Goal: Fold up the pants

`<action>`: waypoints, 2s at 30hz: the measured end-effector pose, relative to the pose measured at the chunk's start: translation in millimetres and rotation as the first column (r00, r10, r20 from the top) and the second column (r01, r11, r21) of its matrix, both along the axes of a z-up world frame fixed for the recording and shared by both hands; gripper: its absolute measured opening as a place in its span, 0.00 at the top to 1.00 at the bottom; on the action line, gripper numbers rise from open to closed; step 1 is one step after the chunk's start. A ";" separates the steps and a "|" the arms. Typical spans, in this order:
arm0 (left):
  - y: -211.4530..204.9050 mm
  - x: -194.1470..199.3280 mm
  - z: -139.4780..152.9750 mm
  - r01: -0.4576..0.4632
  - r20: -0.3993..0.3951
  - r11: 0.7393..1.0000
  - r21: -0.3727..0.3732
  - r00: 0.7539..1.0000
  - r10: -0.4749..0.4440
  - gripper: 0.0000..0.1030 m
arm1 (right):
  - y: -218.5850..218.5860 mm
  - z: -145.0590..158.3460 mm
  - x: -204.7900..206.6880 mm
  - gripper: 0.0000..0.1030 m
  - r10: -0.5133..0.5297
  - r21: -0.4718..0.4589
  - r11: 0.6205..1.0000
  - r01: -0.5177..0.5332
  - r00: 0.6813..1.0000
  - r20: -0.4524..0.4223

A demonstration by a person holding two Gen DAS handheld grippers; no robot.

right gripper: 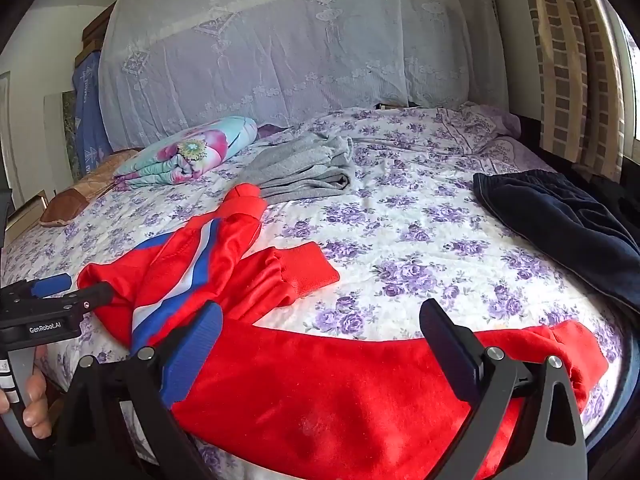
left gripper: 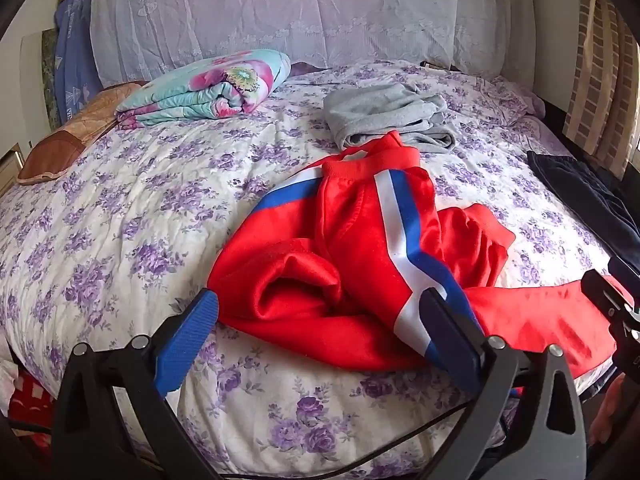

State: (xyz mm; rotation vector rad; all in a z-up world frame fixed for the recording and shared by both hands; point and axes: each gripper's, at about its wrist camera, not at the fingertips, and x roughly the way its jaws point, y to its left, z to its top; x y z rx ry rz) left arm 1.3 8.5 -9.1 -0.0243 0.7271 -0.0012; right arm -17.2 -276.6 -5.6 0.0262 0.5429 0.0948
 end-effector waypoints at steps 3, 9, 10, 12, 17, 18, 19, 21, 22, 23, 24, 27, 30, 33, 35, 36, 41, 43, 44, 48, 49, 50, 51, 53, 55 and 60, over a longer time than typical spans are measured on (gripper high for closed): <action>0.5 -0.2 -0.7 -0.001 -0.003 1.000 -0.003 1.000 0.001 0.05 | -1.6 0.0 2.1 0.03 -0.013 -0.004 1.000 0.013 1.000 -0.007; 0.8 1.4 -2.2 -0.003 -0.016 1.000 -0.006 1.000 0.003 0.05 | -5.8 -2.8 7.8 0.03 -0.069 -0.023 0.997 0.068 0.997 -0.035; 0.8 1.5 -2.5 -0.003 -0.018 1.000 -0.006 1.000 0.003 0.05 | -6.4 -3.7 8.4 0.03 -0.072 -0.023 0.997 0.071 0.997 -0.038; 1.3 2.1 -3.1 -0.003 -0.022 1.000 -0.009 1.000 0.003 0.05 | -7.1 -4.6 8.7 0.03 -0.072 -0.022 0.997 0.071 0.997 -0.042; 1.4 2.0 -3.9 -0.003 -0.023 1.000 -0.009 1.000 0.003 0.05 | -5.8 -6.4 8.7 0.03 -0.067 -0.028 0.997 0.066 0.997 -0.046; 1.4 2.0 -3.9 -0.003 -0.023 1.000 -0.009 1.000 0.003 0.05 | -5.4 -6.7 8.8 0.03 -0.066 -0.029 0.997 0.065 0.997 -0.048; 1.4 1.9 -4.0 -0.003 -0.024 1.000 -0.009 1.000 0.003 0.05 | -5.3 -7.1 9.0 0.03 -0.066 -0.030 0.997 0.065 0.997 -0.050; 2.2 2.4 -5.4 -0.003 -0.027 1.000 -0.012 1.000 0.003 0.05 | -4.7 -7.7 9.7 0.03 -0.065 -0.030 0.998 0.063 0.996 -0.055; 2.3 2.4 -5.8 -0.004 -0.028 1.000 -0.013 1.000 0.003 0.05 | -4.3 -8.2 9.8 0.03 -0.063 -0.031 0.998 0.061 0.996 -0.057; 2.4 2.7 -6.9 -0.004 -0.031 1.000 -0.013 1.000 0.004 0.05 | -3.9 -8.7 10.0 0.03 -0.061 -0.032 0.998 0.060 0.996 -0.059; 2.4 2.9 -7.6 -0.004 -0.034 1.000 -0.013 0.999 0.004 0.05 | -3.2 -8.9 10.2 0.03 -0.060 -0.035 0.998 0.058 0.996 -0.061; 2.6 3.3 -8.3 -0.005 -0.035 1.000 -0.013 0.999 0.004 0.05 | -2.0 -9.2 10.7 0.03 -0.056 -0.037 0.998 0.054 0.996 -0.065; 3.2 3.7 -8.7 -0.006 -0.035 1.000 -0.014 0.999 0.006 0.05 | -1.3 -9.1 10.5 0.03 -0.055 -0.038 0.998 0.052 0.997 -0.063; 3.9 3.8 -9.3 -0.006 -0.040 1.000 -0.017 0.999 0.005 0.05 | -1.0 -9.3 10.4 0.03 -0.056 -0.038 0.998 0.053 0.996 -0.065; 5.0 4.1 -9.3 -0.006 -0.043 1.000 -0.020 0.999 0.006 0.05 | 0.6 -9.7 10.0 0.03 -0.054 -0.039 0.998 0.052 0.996 -0.067; 5.3 4.2 -9.4 -0.007 -0.044 1.000 -0.021 0.999 0.006 0.05 | 1.0 -9.7 9.8 0.03 -0.054 -0.040 0.998 0.052 0.996 -0.068; 5.6 4.8 -8.8 -0.008 -0.044 1.000 -0.021 0.999 0.007 0.05 | 0.5 -9.8 10.2 0.03 -0.054 -0.039 0.998 0.052 0.996 -0.067; 5.6 4.9 -8.9 -0.007 -0.046 1.000 -0.021 0.999 0.006 0.05 | 0.3 -9.8 10.4 0.03 -0.054 -0.039 0.998 0.051 0.996 -0.067; 5.7 4.8 -8.9 -0.007 -0.047 1.000 -0.021 0.999 0.006 0.05 | 0.7 -9.9 10.3 0.03 -0.054 -0.040 0.998 0.051 0.996 -0.068; 5.6 4.7 -8.9 -0.008 -0.046 1.000 -0.022 0.999 0.007 0.05 | 1.0 -9.8 10.6 0.03 -0.053 -0.040 0.998 0.051 0.996 -0.067; 5.6 4.7 -8.9 -0.007 -0.046 1.000 -0.022 0.999 0.006 0.05 | 1.0 -9.7 10.7 0.03 -0.053 -0.040 0.998 0.051 0.996 -0.068; 5.6 4.7 -9.0 -0.007 -0.046 1.000 -0.022 0.999 0.006 0.05 | 1.0 -9.7 10.8 0.03 -0.054 -0.040 0.998 0.051 0.996 -0.068; 5.6 4.8 -8.9 -0.006 -0.046 1.000 -0.021 0.999 0.005 0.05 | 1.0 -9.7 10.8 0.03 -0.054 -0.040 0.998 0.051 0.996 -0.069; 5.8 4.7 -9.0 -0.006 -0.046 1.000 -0.022 0.999 0.005 0.05 | 1.3 -9.8 10.7 0.03 -0.054 -0.040 0.998 0.051 0.996 -0.070; 5.8 4.7 -9.0 -0.007 -0.046 1.000 -0.022 0.999 0.006 0.05 | 1.5 -9.8 10.5 0.03 -0.053 -0.040 0.998 0.051 0.996 -0.070; 5.7 4.8 -8.9 -0.007 -0.046 1.000 -0.022 0.999 0.006 0.05 | 1.5 -9.3 11.0 0.03 -0.054 -0.039 0.998 0.052 0.996 -0.069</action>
